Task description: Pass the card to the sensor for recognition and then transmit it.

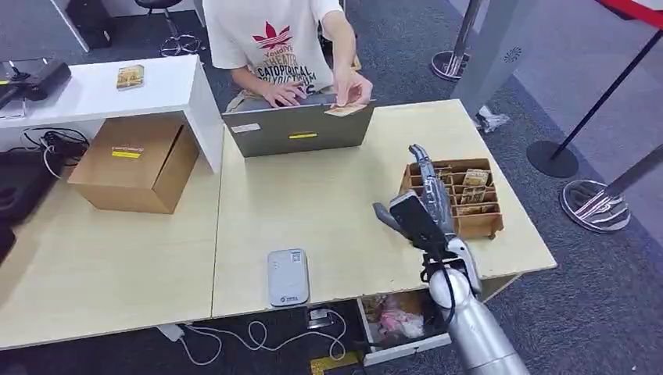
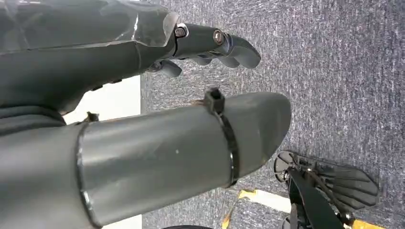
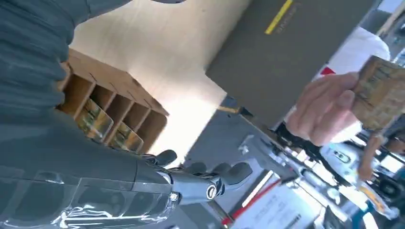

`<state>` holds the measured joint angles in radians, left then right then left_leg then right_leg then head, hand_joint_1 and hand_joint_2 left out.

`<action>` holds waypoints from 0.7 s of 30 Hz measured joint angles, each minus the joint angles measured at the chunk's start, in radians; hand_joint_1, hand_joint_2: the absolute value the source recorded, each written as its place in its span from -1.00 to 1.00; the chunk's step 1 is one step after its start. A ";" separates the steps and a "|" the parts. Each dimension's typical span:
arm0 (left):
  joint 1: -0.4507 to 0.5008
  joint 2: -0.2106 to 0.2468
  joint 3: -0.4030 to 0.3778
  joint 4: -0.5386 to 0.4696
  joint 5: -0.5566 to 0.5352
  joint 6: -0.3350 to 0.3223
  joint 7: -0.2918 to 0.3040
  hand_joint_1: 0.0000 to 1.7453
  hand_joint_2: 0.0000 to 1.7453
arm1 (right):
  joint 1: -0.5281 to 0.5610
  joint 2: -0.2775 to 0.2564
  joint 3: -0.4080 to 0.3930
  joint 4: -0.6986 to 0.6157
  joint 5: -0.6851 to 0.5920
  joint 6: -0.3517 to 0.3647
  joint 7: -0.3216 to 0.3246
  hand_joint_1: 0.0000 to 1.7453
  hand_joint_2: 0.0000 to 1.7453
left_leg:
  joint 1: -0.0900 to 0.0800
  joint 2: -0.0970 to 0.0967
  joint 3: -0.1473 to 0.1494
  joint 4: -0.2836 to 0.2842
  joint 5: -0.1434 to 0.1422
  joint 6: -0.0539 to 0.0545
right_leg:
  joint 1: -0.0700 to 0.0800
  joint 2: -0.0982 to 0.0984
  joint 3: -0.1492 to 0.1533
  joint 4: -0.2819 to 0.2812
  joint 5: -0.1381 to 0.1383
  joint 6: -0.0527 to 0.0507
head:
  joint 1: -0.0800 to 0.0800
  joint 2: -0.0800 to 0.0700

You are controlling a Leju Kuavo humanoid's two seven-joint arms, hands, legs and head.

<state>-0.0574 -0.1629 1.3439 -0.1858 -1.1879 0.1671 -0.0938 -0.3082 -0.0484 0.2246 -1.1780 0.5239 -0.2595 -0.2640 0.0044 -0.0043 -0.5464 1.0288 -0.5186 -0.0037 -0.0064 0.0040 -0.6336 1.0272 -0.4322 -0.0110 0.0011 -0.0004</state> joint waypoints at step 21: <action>-0.006 0.007 -0.006 0.000 -0.038 -0.002 -0.013 -1.00 -1.00 | -0.380 0.045 0.300 0.245 0.379 -0.370 0.041 -1.00 1.00 | 0.000 -0.001 0.001 0.000 0.002 -0.003 | 0.000 0.000 0.000 0.000 0.000 0.000 | 0.000 0.000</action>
<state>-0.0637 -0.1560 1.3382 -0.1858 -1.2261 0.1648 -0.1068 -0.6880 -0.0034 0.5249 -0.9330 0.9026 -0.6291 -0.2232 0.0046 -0.0049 -0.5455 1.0288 -0.5165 -0.0067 -0.0062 0.0038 -0.6335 1.0277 -0.4318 -0.0113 0.0015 -0.0004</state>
